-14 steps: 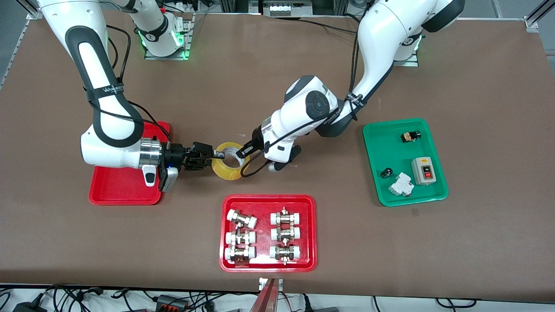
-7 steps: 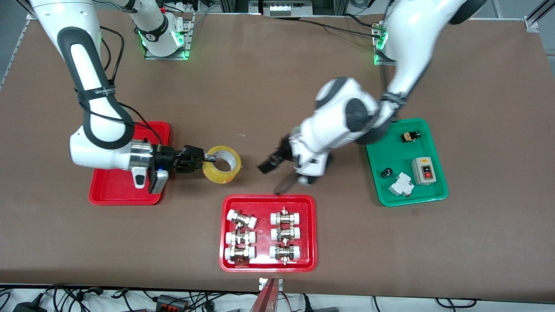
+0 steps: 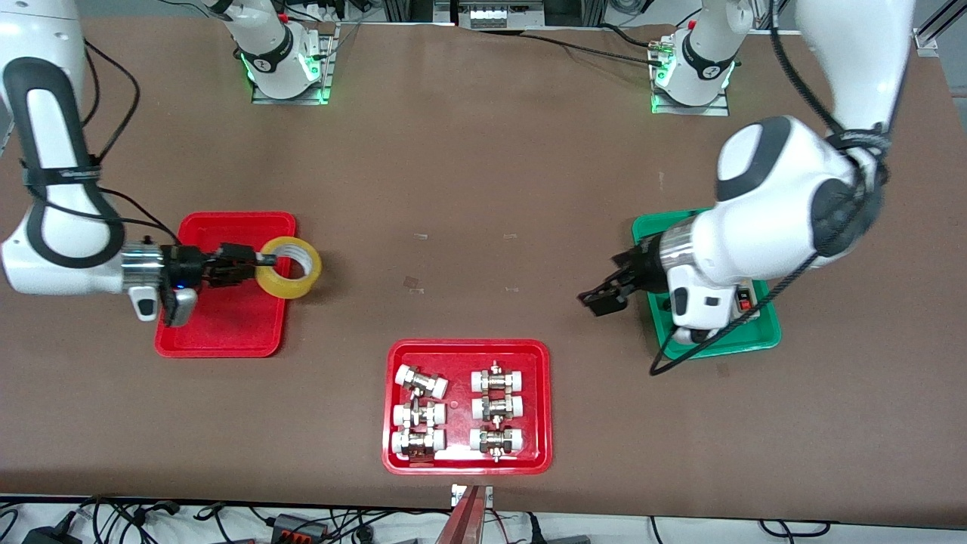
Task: Left arm passes tape to right arm into tray
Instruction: 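Grasp the tape with the right gripper while the left gripper releases it, then lower the tape into the empty red tray with the right gripper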
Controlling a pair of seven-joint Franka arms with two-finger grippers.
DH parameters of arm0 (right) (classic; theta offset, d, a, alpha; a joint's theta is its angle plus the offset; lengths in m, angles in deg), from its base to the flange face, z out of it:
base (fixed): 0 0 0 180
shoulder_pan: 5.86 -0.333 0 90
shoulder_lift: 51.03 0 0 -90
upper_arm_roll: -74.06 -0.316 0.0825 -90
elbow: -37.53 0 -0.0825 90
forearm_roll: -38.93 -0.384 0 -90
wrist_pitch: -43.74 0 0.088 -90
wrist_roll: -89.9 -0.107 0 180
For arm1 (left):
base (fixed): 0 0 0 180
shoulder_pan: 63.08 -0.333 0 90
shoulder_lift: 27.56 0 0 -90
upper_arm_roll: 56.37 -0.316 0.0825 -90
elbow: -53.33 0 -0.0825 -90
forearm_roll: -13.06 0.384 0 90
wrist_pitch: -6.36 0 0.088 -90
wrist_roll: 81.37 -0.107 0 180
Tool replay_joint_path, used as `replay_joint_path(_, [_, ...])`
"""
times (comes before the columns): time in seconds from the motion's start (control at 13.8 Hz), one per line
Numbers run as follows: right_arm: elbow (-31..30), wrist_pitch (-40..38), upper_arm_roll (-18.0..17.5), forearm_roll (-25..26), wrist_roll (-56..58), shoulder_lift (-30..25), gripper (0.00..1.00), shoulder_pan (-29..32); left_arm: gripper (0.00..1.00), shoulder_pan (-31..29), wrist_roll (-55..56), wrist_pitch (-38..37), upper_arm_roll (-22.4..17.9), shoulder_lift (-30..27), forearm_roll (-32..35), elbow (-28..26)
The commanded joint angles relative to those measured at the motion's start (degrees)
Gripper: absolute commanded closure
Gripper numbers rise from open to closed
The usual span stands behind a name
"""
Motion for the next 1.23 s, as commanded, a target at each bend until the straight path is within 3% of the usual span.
replay_joint_path(0.0, [0.2,-2.3,-1.0,3.6,7.5,2.9,1.0,5.9,0.0,-4.7,-16.7,-14.5,0.1,-0.3,6.1,4.8])
replay_joint_path(0.15, [0.5,-1.9,-1.0,6.0,12.5,5.7,0.99,8.8,0.0,-5.0,-29.7,-22.4,0.5,-1.5,19.4,7.0])
replay_joint_path(0.22, [1.2,-1.4,-1.0,7.4,14.2,7.3,0.92,9.3,0.0,-5.0,-37.6,-23.5,0.3,-2.8,24.9,7.0])
replay_joint_path(0.29, [2.0,-0.7,-1.0,10.0,14.5,7.9,0.68,9.3,0.0,-5.2,-43.6,-23.6,0.1,-3.3,27.5,6.9])
replay_joint_path(0.36, [2.9,0.5,-1.0,13.1,14.5,7.9,0.16,9.1,0.0,-5.6,-47.3,-23.6,-0.4,-3.9,28.8,6.3])
replay_joint_path(0.44, [4.3,0.9,-1.0,15.7,14.6,7.8,0.0,8.6,0.0,-6.9,-47.7,-23.6,0.2,-4.5,28.9,5.3])
replay_joint_path(0.58, [6.7,1.5,-1.2,21.4,14.6,7.6,0.0,7.5,0.0,-9.1,-47.1,-21.4,1.0,-8.2,28.0,-0.8])
replay_joint_path(0.73, [8.4,2.5,-1.5,26.0,14.6,7.0,0.0,6.2,0.0,-9.3,-42.2,-15.0,1.0,-14.8,25.7,-11.0])
replay_joint_path(1.16, [10.1,5.1,-1.9,32.4,14.6,4.8,0.0,1.9,0.0,-12.3,-41.2,-12.0,1.2,-18.8,25.6,-16.7])
